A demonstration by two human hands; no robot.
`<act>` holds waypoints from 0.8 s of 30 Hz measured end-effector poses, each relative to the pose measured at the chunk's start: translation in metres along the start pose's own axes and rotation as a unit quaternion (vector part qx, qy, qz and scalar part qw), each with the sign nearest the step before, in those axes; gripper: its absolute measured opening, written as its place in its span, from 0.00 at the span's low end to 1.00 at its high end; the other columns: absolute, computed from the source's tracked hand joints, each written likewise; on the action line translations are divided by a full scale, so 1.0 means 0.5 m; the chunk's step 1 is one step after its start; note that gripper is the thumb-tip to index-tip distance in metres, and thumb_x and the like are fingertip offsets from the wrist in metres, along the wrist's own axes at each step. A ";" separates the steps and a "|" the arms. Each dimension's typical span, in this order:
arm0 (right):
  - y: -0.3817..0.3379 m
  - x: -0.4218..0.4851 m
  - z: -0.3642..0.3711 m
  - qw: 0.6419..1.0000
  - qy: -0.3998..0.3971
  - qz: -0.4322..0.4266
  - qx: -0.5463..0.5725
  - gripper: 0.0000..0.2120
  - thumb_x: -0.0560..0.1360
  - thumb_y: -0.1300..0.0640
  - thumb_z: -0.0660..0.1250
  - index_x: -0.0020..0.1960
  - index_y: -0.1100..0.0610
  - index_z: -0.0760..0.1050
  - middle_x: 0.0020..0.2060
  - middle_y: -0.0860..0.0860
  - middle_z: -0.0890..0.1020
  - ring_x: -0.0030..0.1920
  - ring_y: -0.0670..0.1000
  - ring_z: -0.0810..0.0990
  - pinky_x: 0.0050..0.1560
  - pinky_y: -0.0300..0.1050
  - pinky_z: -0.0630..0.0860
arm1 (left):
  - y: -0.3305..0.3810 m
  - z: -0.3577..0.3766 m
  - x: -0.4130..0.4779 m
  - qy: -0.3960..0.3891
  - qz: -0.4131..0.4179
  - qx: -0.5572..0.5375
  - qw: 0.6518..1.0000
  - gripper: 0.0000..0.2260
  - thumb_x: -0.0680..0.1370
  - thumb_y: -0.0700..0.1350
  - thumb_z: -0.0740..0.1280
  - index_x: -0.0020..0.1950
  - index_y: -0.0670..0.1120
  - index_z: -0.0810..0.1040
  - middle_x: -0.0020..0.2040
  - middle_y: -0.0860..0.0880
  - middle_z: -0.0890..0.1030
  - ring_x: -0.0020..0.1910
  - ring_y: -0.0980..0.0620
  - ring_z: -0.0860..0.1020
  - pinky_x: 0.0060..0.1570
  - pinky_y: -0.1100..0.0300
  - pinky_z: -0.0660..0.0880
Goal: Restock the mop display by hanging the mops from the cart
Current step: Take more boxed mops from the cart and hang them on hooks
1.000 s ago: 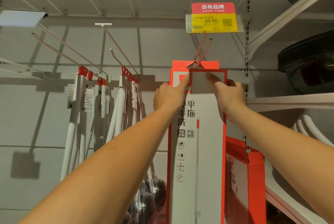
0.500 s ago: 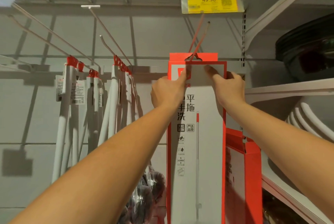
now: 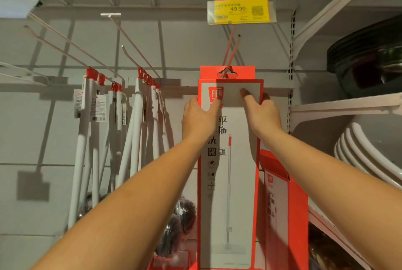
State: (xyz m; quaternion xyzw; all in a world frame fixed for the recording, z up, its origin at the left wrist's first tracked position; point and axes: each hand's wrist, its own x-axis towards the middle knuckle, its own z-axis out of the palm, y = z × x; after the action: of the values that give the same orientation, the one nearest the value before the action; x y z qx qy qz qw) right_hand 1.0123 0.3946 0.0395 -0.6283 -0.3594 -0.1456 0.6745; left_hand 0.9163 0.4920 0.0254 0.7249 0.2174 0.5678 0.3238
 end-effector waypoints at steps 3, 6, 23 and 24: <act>0.019 -0.029 -0.012 0.996 -0.028 -0.005 -0.079 0.20 0.77 0.42 0.60 0.58 0.58 0.71 0.55 0.55 0.79 0.56 0.58 0.76 0.51 0.48 0.71 | -0.013 -0.009 -0.039 -0.027 0.010 0.017 0.999 0.19 0.78 0.54 0.64 0.66 0.46 0.71 0.61 0.48 0.76 0.57 0.48 0.75 0.54 0.54 0.73; 0.039 -0.069 -0.033 0.981 -0.084 -0.016 -0.175 0.24 0.79 0.44 0.60 0.66 0.61 0.66 0.61 0.58 0.76 0.59 0.60 0.75 0.53 0.49 0.71 | -0.025 -0.023 -0.080 -0.057 0.026 0.058 0.996 0.20 0.78 0.50 0.65 0.68 0.47 0.69 0.62 0.48 0.76 0.58 0.47 0.75 0.55 0.53 0.73; -0.021 -0.282 -0.105 0.706 -0.308 0.021 -0.638 0.13 0.77 0.48 0.59 0.54 0.55 0.75 0.47 0.51 0.78 0.45 0.53 0.77 0.41 0.47 0.71 | 0.010 -0.124 -0.244 -0.343 0.152 0.504 0.778 0.10 0.77 0.53 0.61 0.47 0.47 0.72 0.42 0.49 0.71 0.45 0.46 0.73 0.42 0.56 0.67; -0.027 -0.300 -0.104 0.703 -0.305 0.033 -0.642 0.15 0.76 0.48 0.59 0.57 0.55 0.75 0.47 0.51 0.77 0.46 0.54 0.77 0.42 0.47 0.70 | 0.007 -0.135 -0.253 -0.351 0.160 0.499 0.776 0.10 0.77 0.54 0.61 0.48 0.47 0.73 0.42 0.49 0.71 0.45 0.46 0.73 0.42 0.56 0.68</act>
State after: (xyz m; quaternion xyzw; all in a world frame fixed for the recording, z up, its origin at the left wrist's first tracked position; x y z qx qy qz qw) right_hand 0.9142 0.3045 -0.0480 -0.9306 -0.3444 -0.1192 -0.0337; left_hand 0.8183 0.4182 -0.0486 0.9581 0.2222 0.1299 -0.1254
